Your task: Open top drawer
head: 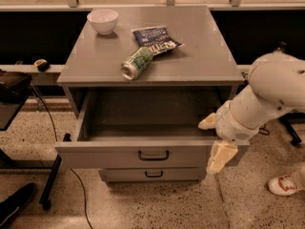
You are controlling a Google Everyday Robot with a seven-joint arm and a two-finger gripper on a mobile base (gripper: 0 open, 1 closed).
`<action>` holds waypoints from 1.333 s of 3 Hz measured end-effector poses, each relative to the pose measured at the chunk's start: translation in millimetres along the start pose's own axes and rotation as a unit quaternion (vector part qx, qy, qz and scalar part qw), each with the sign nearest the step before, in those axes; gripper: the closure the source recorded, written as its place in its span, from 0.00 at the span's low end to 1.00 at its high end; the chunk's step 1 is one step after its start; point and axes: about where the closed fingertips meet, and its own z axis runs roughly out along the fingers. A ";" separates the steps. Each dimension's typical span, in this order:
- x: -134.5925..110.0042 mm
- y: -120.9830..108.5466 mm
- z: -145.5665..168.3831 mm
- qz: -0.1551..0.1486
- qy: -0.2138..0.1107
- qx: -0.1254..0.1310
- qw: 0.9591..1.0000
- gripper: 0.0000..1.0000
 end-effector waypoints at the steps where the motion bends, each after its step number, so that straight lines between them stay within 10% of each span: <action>1: -4.8 -35.0 1.0 -0.003 0.005 0.023 1.000 0.36; 4: 9.1 -115.0 63.7 0.051 0.022 0.034 0.998 0.92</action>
Offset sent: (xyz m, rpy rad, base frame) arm 0.1281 0.0206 -0.0080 -0.0389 -0.0862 -0.0523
